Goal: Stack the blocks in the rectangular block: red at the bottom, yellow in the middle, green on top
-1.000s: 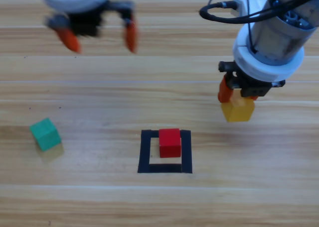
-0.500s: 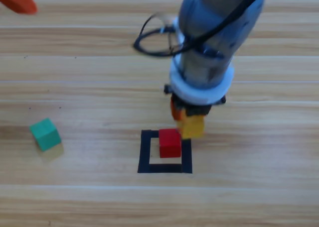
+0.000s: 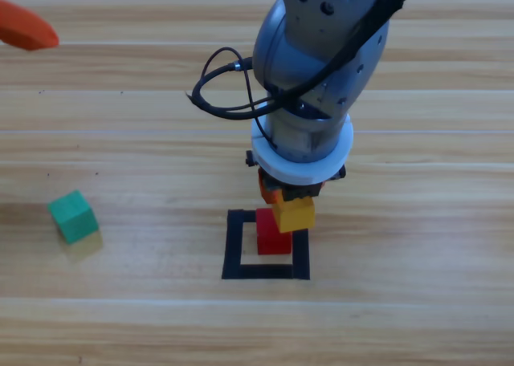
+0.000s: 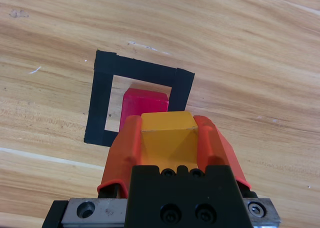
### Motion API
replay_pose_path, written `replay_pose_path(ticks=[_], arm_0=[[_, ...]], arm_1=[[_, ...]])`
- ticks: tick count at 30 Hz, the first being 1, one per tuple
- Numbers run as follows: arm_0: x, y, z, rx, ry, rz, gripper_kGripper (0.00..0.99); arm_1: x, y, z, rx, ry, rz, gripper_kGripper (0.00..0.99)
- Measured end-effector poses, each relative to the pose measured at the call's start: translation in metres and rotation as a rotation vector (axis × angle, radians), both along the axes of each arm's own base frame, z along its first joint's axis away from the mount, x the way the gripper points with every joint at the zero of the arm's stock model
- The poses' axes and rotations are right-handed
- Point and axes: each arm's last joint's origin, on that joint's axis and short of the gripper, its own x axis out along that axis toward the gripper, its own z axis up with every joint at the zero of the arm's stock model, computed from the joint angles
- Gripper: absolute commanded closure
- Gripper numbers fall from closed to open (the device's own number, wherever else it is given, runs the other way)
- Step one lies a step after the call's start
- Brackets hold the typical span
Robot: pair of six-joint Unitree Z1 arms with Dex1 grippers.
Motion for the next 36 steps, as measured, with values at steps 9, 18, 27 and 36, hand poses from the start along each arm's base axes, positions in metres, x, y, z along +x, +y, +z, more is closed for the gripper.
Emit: replay_pose_path(ticks=[9, 18, 27, 36], arm_0=[[0.056, -0.007, -0.018, 0.113, 0.285, 0.253, 0.002], [0.105, -0.018, -0.067, 0.168, 0.501, 0.326, 0.000], [0.103, -0.018, -0.070, 0.130, 0.533, 0.368, 0.000], [0.100, -0.017, -0.075, 0.120, 0.559, 0.405, 0.000]], arm_1=[[-0.005, 0.004, 0.002, 0.004, -0.019, -0.004, 0.646], [-0.007, 0.007, 0.005, 0.014, -0.024, 0.001, 0.645], [-0.003, 0.017, -0.012, -0.004, -0.014, 0.003, 0.646], [-0.004, 0.017, -0.014, -0.007, -0.012, 0.005, 0.646]])
